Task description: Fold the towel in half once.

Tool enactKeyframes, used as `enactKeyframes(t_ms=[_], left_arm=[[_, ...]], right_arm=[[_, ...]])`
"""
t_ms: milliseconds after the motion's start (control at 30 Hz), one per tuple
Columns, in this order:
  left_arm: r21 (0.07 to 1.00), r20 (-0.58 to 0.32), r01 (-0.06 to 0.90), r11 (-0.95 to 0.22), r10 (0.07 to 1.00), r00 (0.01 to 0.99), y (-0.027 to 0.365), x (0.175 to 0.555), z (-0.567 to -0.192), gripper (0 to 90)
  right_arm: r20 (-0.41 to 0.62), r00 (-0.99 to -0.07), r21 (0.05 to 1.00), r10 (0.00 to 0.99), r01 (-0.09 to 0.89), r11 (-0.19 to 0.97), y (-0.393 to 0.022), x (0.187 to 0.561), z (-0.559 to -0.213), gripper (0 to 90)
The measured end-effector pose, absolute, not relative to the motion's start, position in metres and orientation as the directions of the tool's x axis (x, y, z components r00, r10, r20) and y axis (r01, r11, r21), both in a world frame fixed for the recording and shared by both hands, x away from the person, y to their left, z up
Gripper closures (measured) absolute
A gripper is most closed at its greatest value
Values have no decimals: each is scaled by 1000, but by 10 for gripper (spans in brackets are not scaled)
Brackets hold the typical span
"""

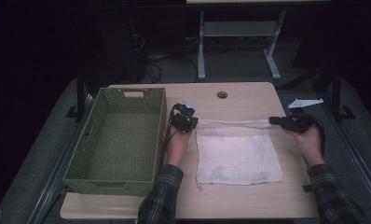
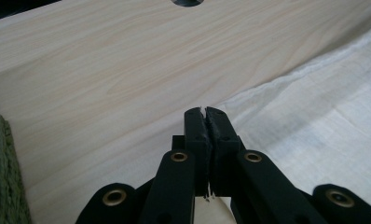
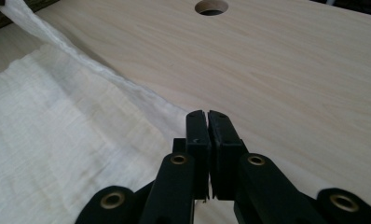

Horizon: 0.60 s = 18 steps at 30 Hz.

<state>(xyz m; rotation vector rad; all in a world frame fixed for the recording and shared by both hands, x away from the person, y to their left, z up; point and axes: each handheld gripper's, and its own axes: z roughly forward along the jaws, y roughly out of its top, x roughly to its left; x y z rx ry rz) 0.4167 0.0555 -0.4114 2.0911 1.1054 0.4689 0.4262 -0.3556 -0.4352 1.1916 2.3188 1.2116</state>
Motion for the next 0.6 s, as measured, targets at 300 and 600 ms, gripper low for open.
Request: enactKeyframes(t_ms=[300, 600], left_arm=[[734, -8, 557, -388, 815, 579, 58, 395, -417, 879], [740, -26, 550, -388, 800, 600, 61, 376, -424, 878]], right_arm=[[112, -649, 779, 752, 528, 339, -355, 396, -444, 873], [114, -640, 779, 760, 532, 332, -357, 380, -445, 873]])
